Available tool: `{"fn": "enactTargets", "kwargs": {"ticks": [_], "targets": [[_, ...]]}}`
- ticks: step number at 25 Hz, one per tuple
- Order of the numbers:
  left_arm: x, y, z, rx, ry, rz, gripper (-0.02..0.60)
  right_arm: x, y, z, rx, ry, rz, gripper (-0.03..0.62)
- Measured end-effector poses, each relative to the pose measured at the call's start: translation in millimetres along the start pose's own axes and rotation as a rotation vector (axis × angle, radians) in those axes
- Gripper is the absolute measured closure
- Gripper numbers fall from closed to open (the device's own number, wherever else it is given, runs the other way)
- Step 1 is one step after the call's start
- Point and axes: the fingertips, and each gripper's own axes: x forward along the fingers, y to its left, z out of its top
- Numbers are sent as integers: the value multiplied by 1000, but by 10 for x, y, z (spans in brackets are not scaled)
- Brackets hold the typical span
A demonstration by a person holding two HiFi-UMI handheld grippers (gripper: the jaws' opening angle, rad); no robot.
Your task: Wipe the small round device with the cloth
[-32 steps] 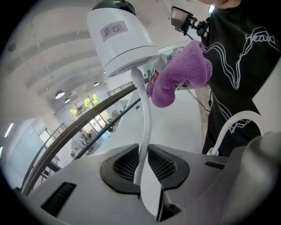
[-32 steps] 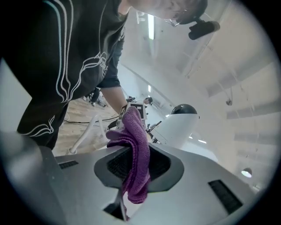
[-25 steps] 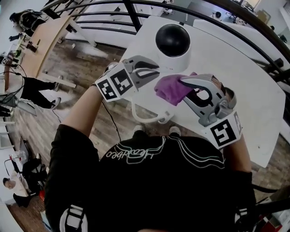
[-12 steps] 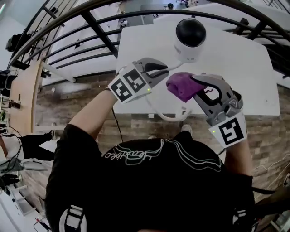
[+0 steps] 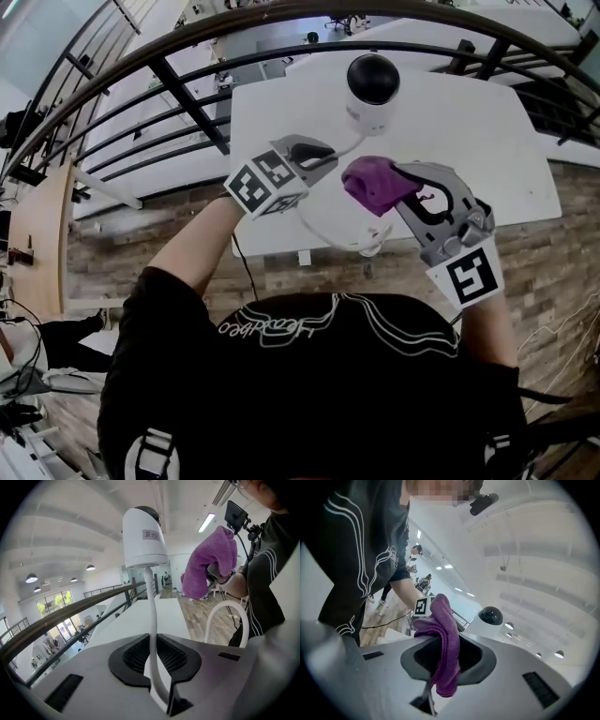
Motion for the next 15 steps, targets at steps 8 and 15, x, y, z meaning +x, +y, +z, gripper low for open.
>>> {"fn": "enactTargets", "kwargs": {"ticks": [8,15], "targets": [[1,34,-21,4,-1,-94,528,83,-229,146,-3,88,-186,528],[-67,84,-56,-47,-66,-237,528,252,-382,514,-115,228,-434,528]]}}
